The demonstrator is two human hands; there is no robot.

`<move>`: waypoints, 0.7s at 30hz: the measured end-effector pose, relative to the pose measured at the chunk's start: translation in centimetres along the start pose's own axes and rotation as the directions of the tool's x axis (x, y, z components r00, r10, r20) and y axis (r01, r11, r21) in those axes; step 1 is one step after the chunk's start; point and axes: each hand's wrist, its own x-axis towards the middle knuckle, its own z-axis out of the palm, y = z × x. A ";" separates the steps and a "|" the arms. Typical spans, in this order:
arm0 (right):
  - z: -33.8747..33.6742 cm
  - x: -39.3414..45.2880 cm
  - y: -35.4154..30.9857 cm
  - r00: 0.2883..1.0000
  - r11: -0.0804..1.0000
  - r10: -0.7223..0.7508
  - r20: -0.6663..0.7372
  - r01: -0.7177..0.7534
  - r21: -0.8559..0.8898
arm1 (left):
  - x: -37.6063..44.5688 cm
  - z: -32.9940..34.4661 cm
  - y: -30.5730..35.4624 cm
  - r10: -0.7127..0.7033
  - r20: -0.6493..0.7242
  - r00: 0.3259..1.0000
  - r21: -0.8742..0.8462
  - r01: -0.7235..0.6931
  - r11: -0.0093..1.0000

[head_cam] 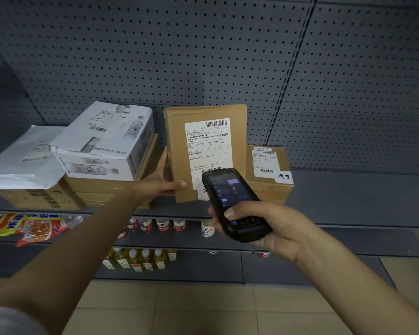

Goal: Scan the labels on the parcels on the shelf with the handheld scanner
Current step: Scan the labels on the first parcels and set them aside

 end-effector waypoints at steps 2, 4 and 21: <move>-0.1 0.0 0.1 1.000 1.000 -0.007 -0.016 0.007 -0.013 | 0.0 -0.1 -0.1 -0.001 0.000 1.000 0.001 0.001 1.000; -0.1 0.0 0.1 1.000 1.000 -0.011 -0.025 0.011 -0.027 | 0.1 -0.1 -0.1 -0.004 -0.002 1.000 0.001 0.004 1.000; 0.0 0.3 0.4 1.000 1.000 -0.021 -0.016 0.021 0.004 | 1.2 -0.8 -1.0 -0.042 0.000 0.999 -0.023 0.042 0.999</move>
